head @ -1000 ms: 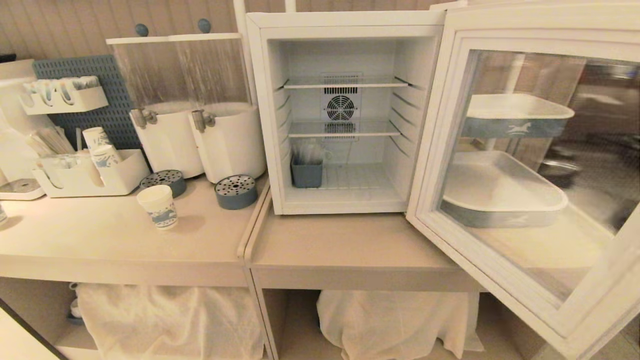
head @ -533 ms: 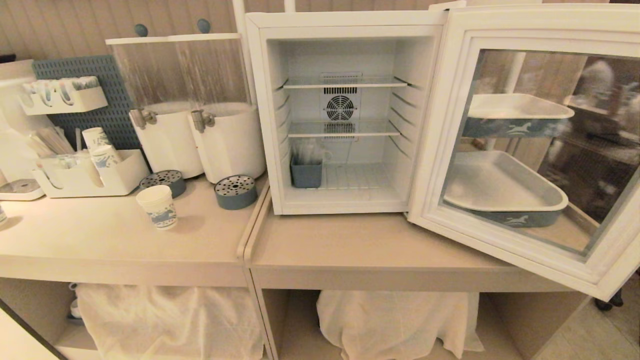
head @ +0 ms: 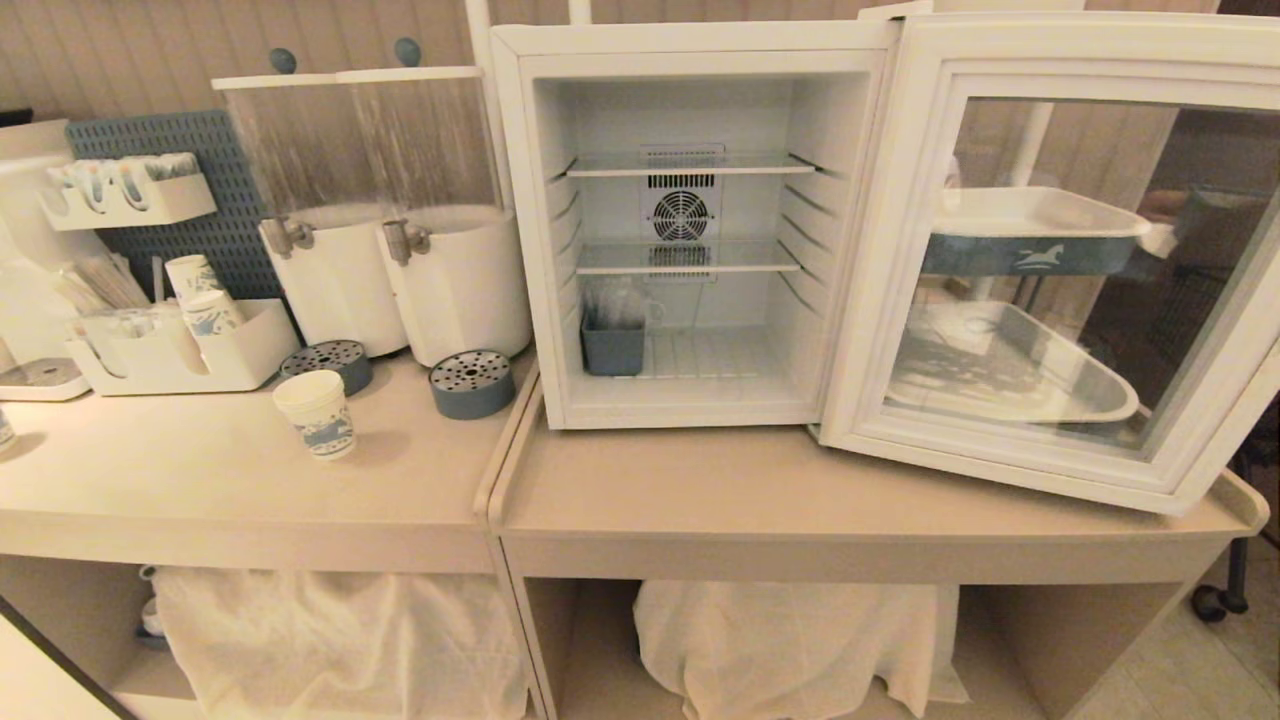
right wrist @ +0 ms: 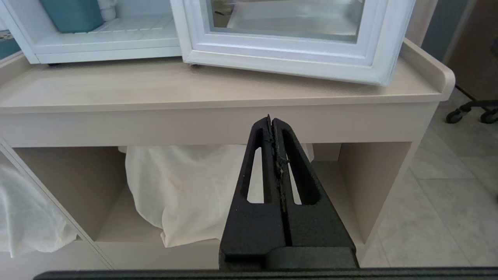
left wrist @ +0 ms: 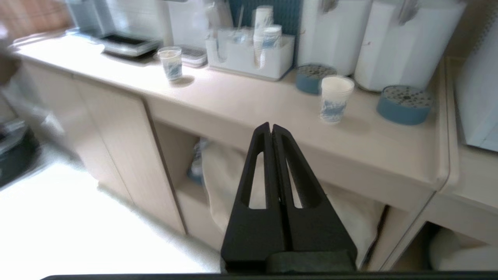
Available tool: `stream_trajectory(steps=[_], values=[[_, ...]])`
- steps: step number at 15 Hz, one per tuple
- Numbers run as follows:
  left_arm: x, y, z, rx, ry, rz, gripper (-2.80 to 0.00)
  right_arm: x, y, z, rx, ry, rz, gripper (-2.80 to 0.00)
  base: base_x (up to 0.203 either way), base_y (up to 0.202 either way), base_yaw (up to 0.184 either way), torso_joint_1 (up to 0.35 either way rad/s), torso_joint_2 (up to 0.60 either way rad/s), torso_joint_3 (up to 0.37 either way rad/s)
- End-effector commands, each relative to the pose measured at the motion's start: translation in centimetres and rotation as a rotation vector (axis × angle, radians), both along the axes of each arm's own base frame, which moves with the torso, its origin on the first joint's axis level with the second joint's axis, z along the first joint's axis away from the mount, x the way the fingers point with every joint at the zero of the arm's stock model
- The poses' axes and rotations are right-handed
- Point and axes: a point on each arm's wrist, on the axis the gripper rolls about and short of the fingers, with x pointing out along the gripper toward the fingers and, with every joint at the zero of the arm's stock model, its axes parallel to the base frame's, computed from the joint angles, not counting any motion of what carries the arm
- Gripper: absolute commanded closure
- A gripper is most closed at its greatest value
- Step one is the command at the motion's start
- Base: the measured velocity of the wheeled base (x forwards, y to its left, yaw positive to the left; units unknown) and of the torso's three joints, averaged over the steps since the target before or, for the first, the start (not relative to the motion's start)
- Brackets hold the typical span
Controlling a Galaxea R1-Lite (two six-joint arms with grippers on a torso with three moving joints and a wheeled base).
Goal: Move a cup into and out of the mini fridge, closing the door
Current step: Open the freezer door, then put the paper cup in the freezer
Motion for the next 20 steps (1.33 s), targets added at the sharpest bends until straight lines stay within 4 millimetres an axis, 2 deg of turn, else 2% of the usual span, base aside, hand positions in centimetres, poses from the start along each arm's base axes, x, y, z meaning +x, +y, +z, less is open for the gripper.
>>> stream_trajectory(steps=[1,3,4,5,6,8,10,11,13,14,20], values=[[-0.3,-0.4,-0.9,-0.061,0.012,0.031,0.00,0.0,0.0,0.0,0.000,-0.001,0.000,0.00,0.000,0.000,0.000,0.000,0.00,0.000],[-2.3,-0.4,-2.2,-0.040,-0.001,-0.165,0.00,0.0,0.0,0.0,0.000,0.001,0.000,0.00,0.000,0.000,0.000,0.000,0.00,0.000],[-3.2,-0.7,-3.2,0.002,0.005,-0.345,0.00,0.0,0.0,0.0,0.000,0.001,0.000,0.00,0.000,0.000,0.000,0.000,0.00,0.000],[-4.4,-0.9,-4.7,0.047,-0.003,-0.452,0.00,0.0,0.0,0.0,0.000,0.001,-0.001,0.00,0.000,0.000,0.000,0.000,0.00,0.000],[-4.6,-1.0,-5.9,0.065,-0.003,-0.476,0.00,0.0,0.0,0.0,0.000,0.001,-0.001,0.00,0.000,0.000,0.000,0.000,0.00,0.000],[-1.7,-0.9,-8.1,0.072,-0.004,-0.465,0.00,0.0,0.0,0.0,0.000,0.001,-0.001,0.00,0.000,0.000,0.000,0.000,0.00,0.000],[2.3,-0.8,-11.8,0.129,-0.001,-0.439,0.00,0.0,0.0,0.0,0.000,0.001,-0.001,0.00,0.000,0.000,0.000,0.000,0.00,0.000],[3.4,-0.8,-13.5,0.157,0.002,-0.431,0.00,0.0,0.0,0.0,0.000,0.002,0.000,0.00,0.000,0.000,0.000,0.000,0.00,0.000],[4.3,-0.9,-16.1,0.141,0.068,-0.468,0.00,0.0,0.0,0.0,0.000,0.001,0.000,0.00,0.000,0.000,0.000,0.000,0.00,0.000],[4.3,-1.0,-16.2,0.109,0.069,-0.533,0.00,0.0,0.0,0.0,0.002,0.001,-0.001,0.00,0.000,0.000,0.000,0.000,0.00,0.000],[4.3,-1.0,-16.2,0.090,0.068,-0.519,0.00,0.0,0.0,0.0,0.002,0.001,-0.001,0.00,0.000,0.000,0.000,0.000,0.00,0.000]])
